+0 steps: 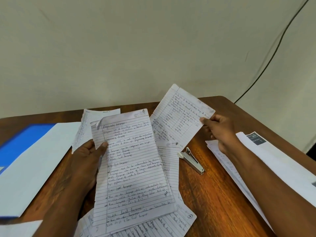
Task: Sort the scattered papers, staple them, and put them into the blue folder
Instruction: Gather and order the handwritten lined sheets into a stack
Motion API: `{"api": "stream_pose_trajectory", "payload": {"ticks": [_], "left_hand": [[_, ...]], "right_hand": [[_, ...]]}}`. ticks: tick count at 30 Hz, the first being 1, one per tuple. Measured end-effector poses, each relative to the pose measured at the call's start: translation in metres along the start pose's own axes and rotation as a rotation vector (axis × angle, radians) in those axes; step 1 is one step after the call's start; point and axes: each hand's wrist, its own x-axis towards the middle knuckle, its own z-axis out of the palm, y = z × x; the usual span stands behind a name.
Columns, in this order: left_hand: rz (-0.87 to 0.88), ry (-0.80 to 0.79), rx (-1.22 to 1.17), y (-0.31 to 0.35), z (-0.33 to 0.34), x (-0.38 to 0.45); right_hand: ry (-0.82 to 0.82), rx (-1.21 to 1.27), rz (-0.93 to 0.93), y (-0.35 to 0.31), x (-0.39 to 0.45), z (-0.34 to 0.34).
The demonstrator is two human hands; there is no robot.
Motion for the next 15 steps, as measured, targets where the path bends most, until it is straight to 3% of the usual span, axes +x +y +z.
{"api": "stream_pose_trajectory", "payload": {"ticks": [15], "left_hand": [[0.018, -0.006, 0.072, 0.000, -0.003, 0.001]], "right_hand": [[0.227, 0.359, -0.138, -0.031, 0.002, -0.024]]}}
